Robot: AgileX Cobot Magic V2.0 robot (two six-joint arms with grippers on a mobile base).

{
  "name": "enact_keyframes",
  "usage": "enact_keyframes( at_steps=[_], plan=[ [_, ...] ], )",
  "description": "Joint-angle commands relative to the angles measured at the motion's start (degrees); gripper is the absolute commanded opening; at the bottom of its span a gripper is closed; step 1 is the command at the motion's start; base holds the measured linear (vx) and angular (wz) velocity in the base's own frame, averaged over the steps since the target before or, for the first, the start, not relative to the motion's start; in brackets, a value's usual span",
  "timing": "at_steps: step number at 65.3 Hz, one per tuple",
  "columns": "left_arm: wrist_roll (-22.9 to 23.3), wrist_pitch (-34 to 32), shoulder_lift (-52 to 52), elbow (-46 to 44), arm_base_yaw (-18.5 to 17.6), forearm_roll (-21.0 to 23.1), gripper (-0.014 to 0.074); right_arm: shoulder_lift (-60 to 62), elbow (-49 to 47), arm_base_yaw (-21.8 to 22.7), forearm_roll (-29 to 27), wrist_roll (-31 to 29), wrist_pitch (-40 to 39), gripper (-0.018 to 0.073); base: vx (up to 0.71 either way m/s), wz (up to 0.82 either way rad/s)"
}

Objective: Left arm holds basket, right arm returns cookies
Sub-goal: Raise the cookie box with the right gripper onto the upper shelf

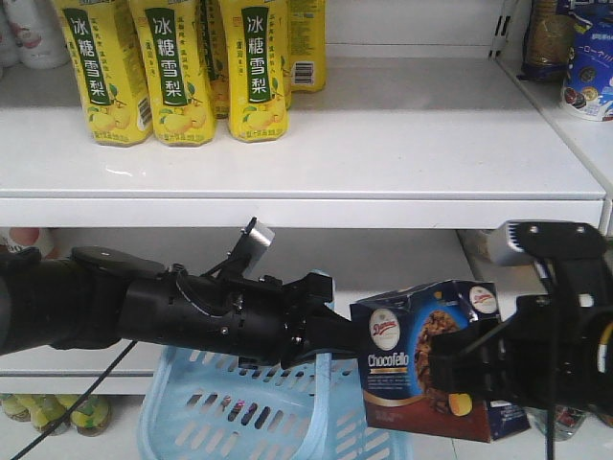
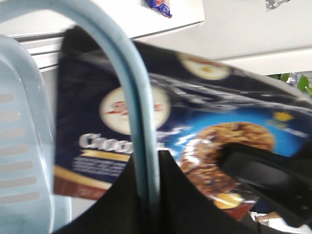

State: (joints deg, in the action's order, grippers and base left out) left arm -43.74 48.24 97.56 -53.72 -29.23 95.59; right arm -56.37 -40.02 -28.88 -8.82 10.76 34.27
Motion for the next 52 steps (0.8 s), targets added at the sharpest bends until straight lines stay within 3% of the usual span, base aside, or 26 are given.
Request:
enact_keyframes(
  at_steps=[1,20,29,42,52],
  plan=[
    [-3.3,-0.4,-3.0,-1.8,0.2,5.7,-0.0006,6.1,-1.5,0.3,3.5,2.5,-1.9,0.0170,0.00,0.00],
    [-3.3,-0.4,-3.0,-1.8,0.2,5.7,-0.0006,19.0,-3.4,0.3,5.7,2.6,-1.0,0.0170,0.00,0.00],
    [-3.3,-0.4,-3.0,-1.8,0.2,5.7,-0.0006,20.0,-8.6,0.3,10.1,2.6,1.4,0.0170,0.00,0.00],
    [-3.3,-0.4,-3.0,-1.8,0.2,5.7,-0.0006,16.4,-15.9,0.3,23.4,7.2,-1.9,0.0170,0.00,0.00],
    [-3.3,-0.4,-3.0,-1.8,0.2,5.7,-0.0006,10.6,-18.2,0.3,40.5,20.2,-6.1,0.0170,0.00,0.00]
  ],
)
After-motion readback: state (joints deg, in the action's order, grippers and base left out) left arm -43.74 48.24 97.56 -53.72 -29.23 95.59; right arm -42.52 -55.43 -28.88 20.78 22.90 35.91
